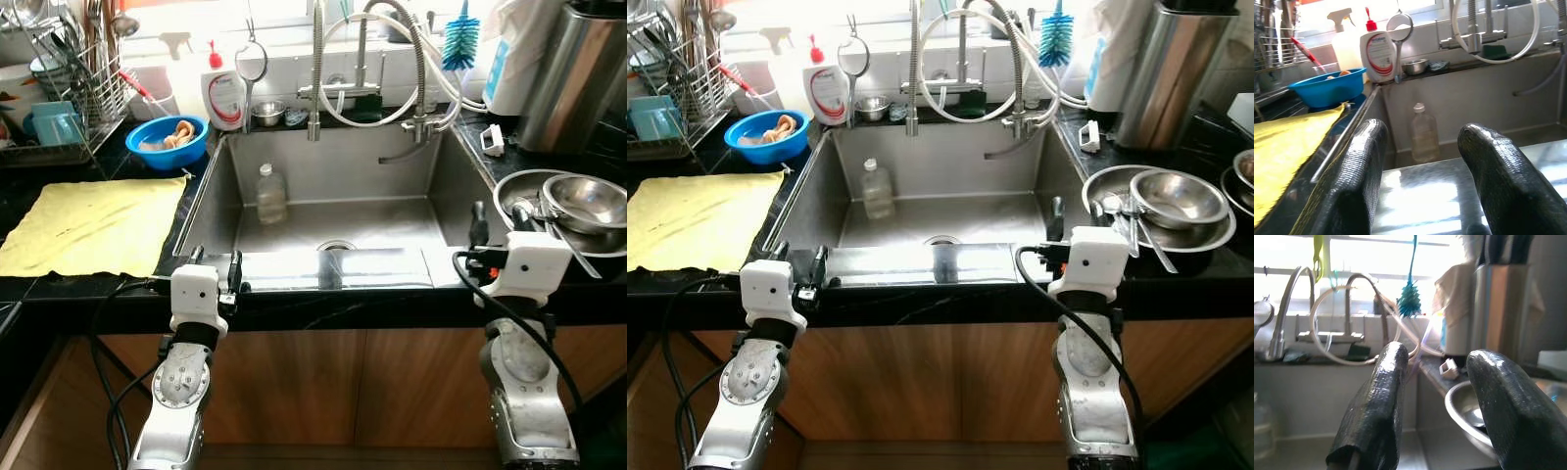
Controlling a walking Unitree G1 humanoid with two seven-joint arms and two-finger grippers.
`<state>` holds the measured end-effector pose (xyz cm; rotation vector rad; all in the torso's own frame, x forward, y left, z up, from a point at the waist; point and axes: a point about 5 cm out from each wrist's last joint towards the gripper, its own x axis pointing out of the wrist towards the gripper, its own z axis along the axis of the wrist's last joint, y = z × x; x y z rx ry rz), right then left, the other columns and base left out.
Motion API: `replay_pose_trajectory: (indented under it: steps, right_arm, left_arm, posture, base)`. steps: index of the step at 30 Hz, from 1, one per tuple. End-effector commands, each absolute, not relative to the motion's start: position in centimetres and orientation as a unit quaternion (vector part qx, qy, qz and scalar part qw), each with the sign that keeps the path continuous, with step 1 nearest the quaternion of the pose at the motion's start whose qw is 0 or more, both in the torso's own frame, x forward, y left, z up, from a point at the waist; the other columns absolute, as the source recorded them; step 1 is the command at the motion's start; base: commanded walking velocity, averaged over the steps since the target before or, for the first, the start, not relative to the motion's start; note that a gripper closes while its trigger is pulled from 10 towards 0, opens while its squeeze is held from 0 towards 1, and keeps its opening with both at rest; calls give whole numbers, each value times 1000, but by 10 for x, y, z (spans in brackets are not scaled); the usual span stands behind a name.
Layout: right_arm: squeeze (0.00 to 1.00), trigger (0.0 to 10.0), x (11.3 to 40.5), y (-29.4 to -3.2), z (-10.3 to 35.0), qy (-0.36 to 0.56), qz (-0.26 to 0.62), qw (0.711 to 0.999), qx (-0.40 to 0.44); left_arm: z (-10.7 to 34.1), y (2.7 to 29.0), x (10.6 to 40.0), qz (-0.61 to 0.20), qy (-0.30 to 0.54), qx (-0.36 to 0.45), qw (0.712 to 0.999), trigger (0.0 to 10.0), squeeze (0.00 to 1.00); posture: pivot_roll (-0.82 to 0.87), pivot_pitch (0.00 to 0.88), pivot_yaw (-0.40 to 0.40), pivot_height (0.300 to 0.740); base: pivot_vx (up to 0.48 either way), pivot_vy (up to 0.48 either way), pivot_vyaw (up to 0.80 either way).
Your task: Kitchen organization
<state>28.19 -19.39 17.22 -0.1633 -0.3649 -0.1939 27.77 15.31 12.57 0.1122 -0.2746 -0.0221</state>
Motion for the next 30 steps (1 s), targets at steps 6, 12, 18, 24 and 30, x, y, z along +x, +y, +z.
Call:
replay_pose_trajectory:
  steps: [6, 12, 18, 24, 30]
  right_arm:
    - [851, 10000, 263, -202, 175, -173, -135, 972, -85]
    - [733, 10000, 264, -206, 164, -137, -135, 975, -108]
    - [0, 10000, 272, -214, 159, -96, -181, 973, -108]
    - [0, 10000, 270, -215, 159, -84, -189, 974, -96]
    - [0, 10000, 270, -220, 153, -54, -206, 973, -92]
  left_arm:
    - [121, 155, 277, -9, -124, 60, 990, 10000, 0]
    - [119, 155, 277, -12, -120, 62, 991, 10000, 0]
    - [116, 155, 276, -12, -115, 67, 991, 10000, 0]
    - [115, 156, 274, -12, -115, 74, 991, 10000, 0]
    - [114, 155, 274, -15, -115, 75, 990, 10000, 0]
  posture:
    - [-147, 0, 81, 740]
    - [-146, 0, 80, 740]
    - [-137, 0, 73, 740]
    - [-137, 0, 71, 740]
    - [-138, 0, 69, 740]
  base:
    - [0, 0, 0]
    - [0, 0, 0]
    - [0, 0, 0]
    - [0, 0, 0]
    - [0, 0, 0]
